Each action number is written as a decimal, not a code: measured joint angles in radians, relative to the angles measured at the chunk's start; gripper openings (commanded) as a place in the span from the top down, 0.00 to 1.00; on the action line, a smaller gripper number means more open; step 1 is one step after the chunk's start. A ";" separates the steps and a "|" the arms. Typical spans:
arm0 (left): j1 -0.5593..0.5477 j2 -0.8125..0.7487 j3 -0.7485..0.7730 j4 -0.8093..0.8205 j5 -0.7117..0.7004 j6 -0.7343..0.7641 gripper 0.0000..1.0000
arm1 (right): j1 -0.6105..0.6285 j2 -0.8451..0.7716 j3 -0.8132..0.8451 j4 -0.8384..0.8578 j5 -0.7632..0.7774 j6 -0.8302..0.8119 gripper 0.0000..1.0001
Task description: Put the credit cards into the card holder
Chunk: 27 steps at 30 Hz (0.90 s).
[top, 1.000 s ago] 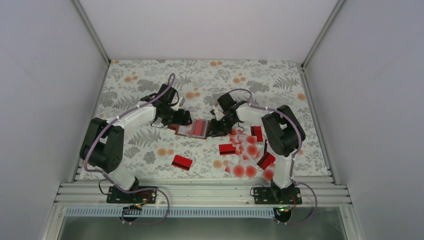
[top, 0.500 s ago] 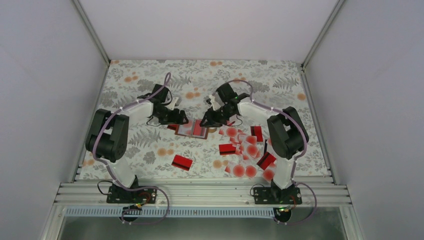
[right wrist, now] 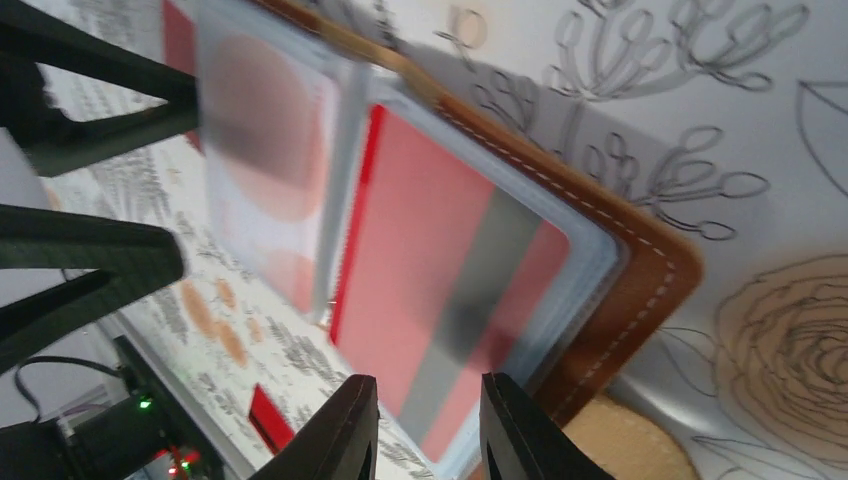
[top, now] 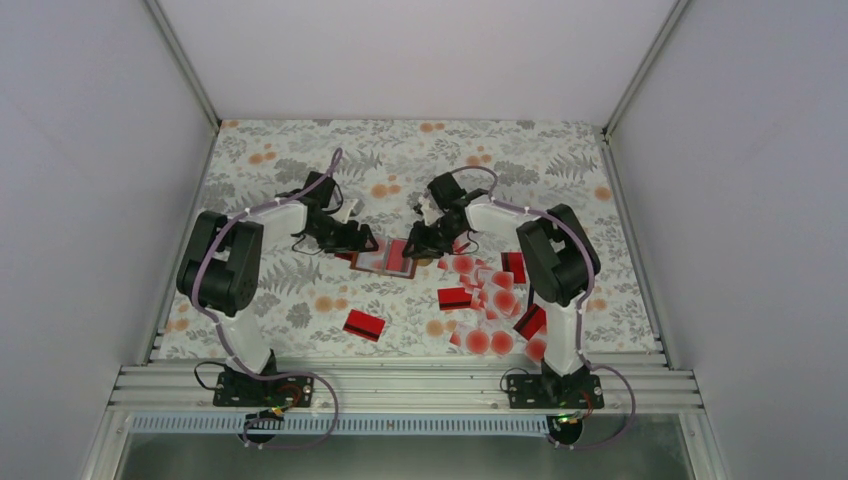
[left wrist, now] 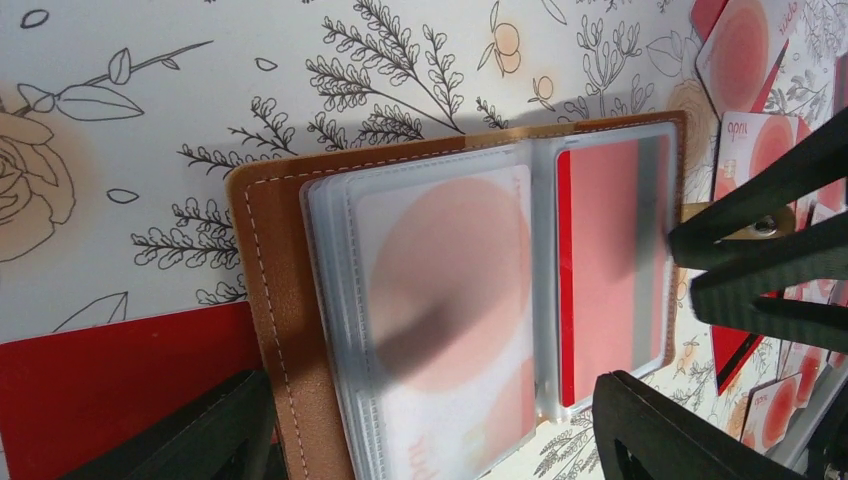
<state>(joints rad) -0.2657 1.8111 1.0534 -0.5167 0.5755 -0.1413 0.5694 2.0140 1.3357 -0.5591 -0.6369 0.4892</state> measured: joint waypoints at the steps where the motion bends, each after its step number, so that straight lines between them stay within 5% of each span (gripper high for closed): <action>1: 0.000 0.000 0.000 0.003 0.005 0.003 0.20 | 0.000 0.005 -0.005 0.001 0.008 0.000 0.73; 27: 0.011 -0.037 -0.007 -0.005 0.068 -0.011 0.22 | -0.004 0.023 -0.039 0.028 0.013 -0.011 0.74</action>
<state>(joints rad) -0.2543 1.7737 1.0466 -0.5220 0.6437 -0.1524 0.5652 2.0369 1.2964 -0.5312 -0.6239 0.4782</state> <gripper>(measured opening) 0.787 0.263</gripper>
